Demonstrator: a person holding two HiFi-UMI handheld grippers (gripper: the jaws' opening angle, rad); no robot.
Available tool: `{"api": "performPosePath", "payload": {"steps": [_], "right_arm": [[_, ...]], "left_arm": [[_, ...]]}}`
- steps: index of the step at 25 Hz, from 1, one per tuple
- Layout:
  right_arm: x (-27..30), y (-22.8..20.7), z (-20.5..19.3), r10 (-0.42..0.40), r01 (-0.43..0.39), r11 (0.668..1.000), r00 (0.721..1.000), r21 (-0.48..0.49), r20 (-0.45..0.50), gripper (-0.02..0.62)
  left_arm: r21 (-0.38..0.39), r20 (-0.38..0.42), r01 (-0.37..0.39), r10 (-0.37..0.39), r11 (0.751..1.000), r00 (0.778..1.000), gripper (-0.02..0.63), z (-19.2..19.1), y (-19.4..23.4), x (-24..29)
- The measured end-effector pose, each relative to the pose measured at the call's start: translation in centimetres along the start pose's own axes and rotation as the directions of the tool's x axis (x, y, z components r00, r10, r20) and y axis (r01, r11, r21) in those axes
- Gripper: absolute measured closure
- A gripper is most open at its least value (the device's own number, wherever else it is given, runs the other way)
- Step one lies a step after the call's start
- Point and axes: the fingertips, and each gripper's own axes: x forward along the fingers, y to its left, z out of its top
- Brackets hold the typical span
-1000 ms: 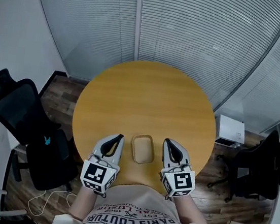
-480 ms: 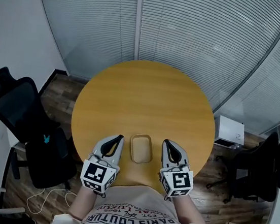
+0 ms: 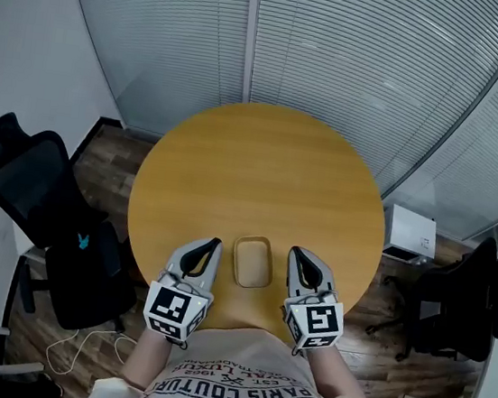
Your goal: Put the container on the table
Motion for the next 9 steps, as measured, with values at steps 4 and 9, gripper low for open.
{"api": "performPosePath", "payload": {"steps": [4,9], "right_arm": [[0.04,0.11,-0.06,-0.003,0.003,1.0,1.0,-0.029,-0.014,0.588],[0.35,0.57,-0.08,0.005,-0.005,1.0,1.0,-0.029,-0.014,0.588]], "left_arm": [[0.001,-0.002,0.006,-0.006,1.0,1.0,0.594,0.01,-0.17,0.07],[0.001,-0.009,0.011,-0.011,1.0,1.0,0.594,-0.39,-0.24,0.23]]}}
